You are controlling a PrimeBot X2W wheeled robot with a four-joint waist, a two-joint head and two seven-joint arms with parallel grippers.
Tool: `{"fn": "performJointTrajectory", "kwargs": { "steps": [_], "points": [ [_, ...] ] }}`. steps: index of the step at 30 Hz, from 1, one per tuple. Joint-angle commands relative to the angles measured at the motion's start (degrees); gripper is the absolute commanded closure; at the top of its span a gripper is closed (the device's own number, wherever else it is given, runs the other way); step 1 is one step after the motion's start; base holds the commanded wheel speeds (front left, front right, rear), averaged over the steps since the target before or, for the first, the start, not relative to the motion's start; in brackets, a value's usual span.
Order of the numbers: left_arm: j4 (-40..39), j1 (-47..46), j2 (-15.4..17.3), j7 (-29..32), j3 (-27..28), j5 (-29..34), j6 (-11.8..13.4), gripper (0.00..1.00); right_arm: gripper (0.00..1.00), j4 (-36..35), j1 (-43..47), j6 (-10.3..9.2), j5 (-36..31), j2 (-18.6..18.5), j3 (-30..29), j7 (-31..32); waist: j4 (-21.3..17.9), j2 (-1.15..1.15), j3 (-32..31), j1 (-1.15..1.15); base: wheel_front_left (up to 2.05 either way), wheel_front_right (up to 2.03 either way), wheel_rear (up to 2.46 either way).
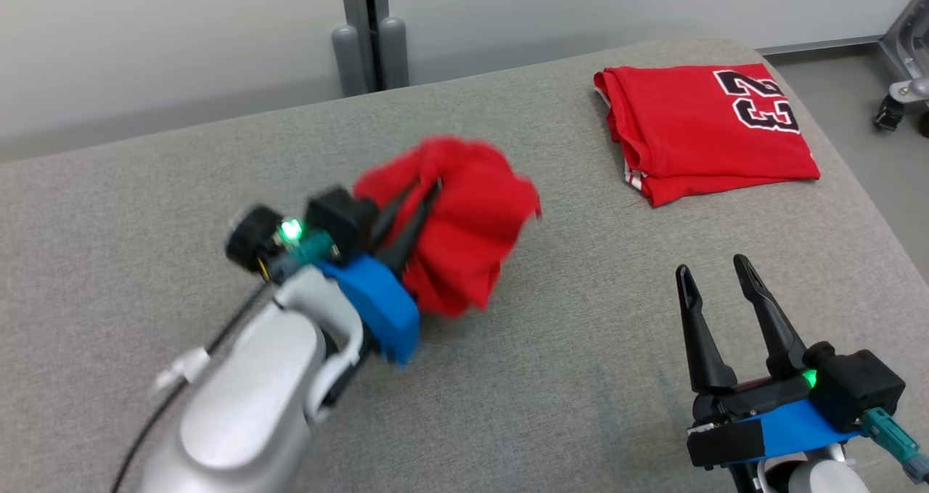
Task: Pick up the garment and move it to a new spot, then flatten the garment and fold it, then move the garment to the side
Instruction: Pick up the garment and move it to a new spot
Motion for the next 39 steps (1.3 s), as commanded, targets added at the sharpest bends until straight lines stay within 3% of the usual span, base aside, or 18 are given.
{"fn": "performJointTrajectory", "kwargs": {
  "steps": [1, 5, 6, 7, 12, 17, 29, 39],
  "points": [
    [1.0, 2.2, -0.3, -0.8, -1.0, 0.1, 0.1, 1.00, 0.00, 0.3, -0.1, 0.01, -0.2, 0.0, -0.2, -0.3, 0.5, 0.01, 0.3, 0.00, 0.00, 0.00, 0.00],
    [3.8, 7.2, -1.9, -3.3, -2.9, 0.1, 1.1, 1.00, 0.00, 1.4, -0.3, 0.01, 0.3, 0.0, -0.5, -0.7, 1.2, 0.01, 0.5, 0.00, 0.00, 0.00, 0.00],
    [4.7, 8.1, -2.2, -3.9, -3.4, 0.4, 1.3, 0.32, 0.00, 1.6, -0.2, 0.01, 0.5, 0.0, -0.5, -0.8, 1.4, 0.01, 0.5, 0.00, 0.00, 0.00, 0.00],
    [5.4, 8.7, -2.5, -4.6, -3.7, 0.6, 1.6, 0.00, 0.00, 1.9, -0.2, 0.02, 0.6, 0.0, -0.5, -0.8, 1.6, 0.01, 0.4, 0.00, 0.00, 0.00, 0.00],
    [6.9, 9.8, -4.1, -10.2, -3.7, 1.1, 2.8, 0.00, 0.00, 3.1, 0.6, 0.01, 0.4, 0.0, -1.1, -1.2, 2.9, 0.01, -0.5, 0.00, 0.00, 0.00, 0.00],
    [5.7, 9.8, -3.5, -15.0, -0.9, 1.4, 5.2, 0.00, 0.00, 4.3, 1.5, 0.01, 0.2, 0.0, -1.7, -1.3, 4.8, 0.01, -2.3, 0.00, 0.00, 0.00, 0.00],
    [-3.7, 19.1, 0.6, -16.7, 11.9, 2.9, 10.8, 0.00, 0.00, 6.6, 3.8, 0.02, 0.6, 0.0, -3.6, -1.7, 11.3, 0.01, -5.9, 0.00, 0.00, 0.00, 0.00],
    [-8.8, 29.5, 0.6, -16.8, 20.5, 6.4, 10.1, 0.00, 0.00, 7.3, 5.9, 0.01, 0.1, -0.1, -5.2, -0.9, 15.8, 0.01, -7.8, 0.00, 0.00, 0.00, 0.00]
  ]
}}
